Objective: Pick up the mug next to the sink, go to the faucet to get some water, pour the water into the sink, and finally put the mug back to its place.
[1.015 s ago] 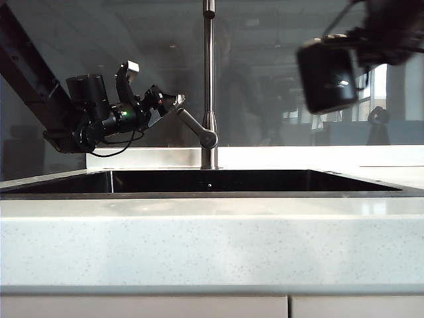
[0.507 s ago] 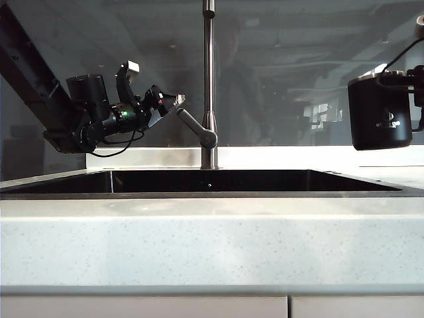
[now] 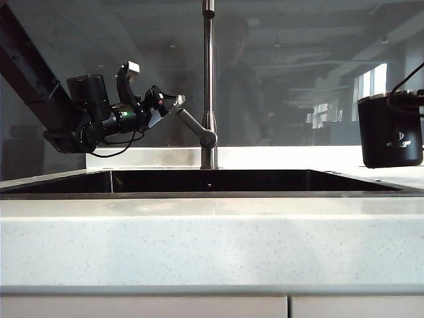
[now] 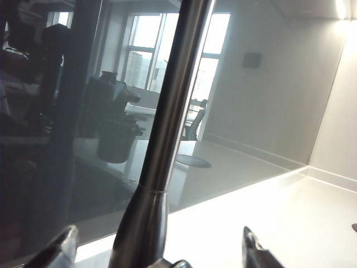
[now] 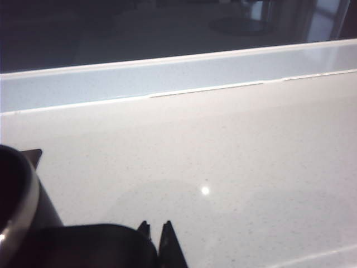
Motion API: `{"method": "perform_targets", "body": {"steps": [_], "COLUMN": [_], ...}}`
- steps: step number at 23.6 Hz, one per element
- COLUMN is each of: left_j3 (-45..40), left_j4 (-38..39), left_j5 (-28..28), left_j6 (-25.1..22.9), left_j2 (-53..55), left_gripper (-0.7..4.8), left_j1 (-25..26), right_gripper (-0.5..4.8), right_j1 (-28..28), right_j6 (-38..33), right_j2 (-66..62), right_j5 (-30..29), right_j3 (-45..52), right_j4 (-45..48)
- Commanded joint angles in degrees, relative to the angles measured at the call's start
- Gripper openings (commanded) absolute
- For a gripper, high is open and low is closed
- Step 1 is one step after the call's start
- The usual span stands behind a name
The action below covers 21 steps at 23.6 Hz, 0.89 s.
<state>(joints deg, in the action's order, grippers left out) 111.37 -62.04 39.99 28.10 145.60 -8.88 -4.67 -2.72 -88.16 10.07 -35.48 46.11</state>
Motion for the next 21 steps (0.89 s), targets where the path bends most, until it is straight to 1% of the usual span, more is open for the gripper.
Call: {"method": "perform_targets", "body": {"steps": [1, 5, 21], "left_j3": [0.0, 0.0, 0.0], "left_j4": [-0.6, -0.6, -0.6], "left_j5": [1.8, 4.0, 4.0], "left_j6": [0.0, 0.0, 0.0], "left_j2": [-0.2, -0.2, -0.2], "left_gripper": [3.71, 3.71, 3.71], "left_j1": [-0.1, -0.1, -0.1], "right_gripper": [-0.01, -0.01, -0.01], "right_j1": [0.2, 0.1, 0.1], "right_j6": [-0.2, -0.2, -0.2], "right_j2": [-0.7, -2.6, -3.4], "right_j5": [-0.2, -0.1, -0.2], "right_j3": [-0.3, -0.3, -0.3], "right_j4": [5.4, 6.6, 5.6]}}
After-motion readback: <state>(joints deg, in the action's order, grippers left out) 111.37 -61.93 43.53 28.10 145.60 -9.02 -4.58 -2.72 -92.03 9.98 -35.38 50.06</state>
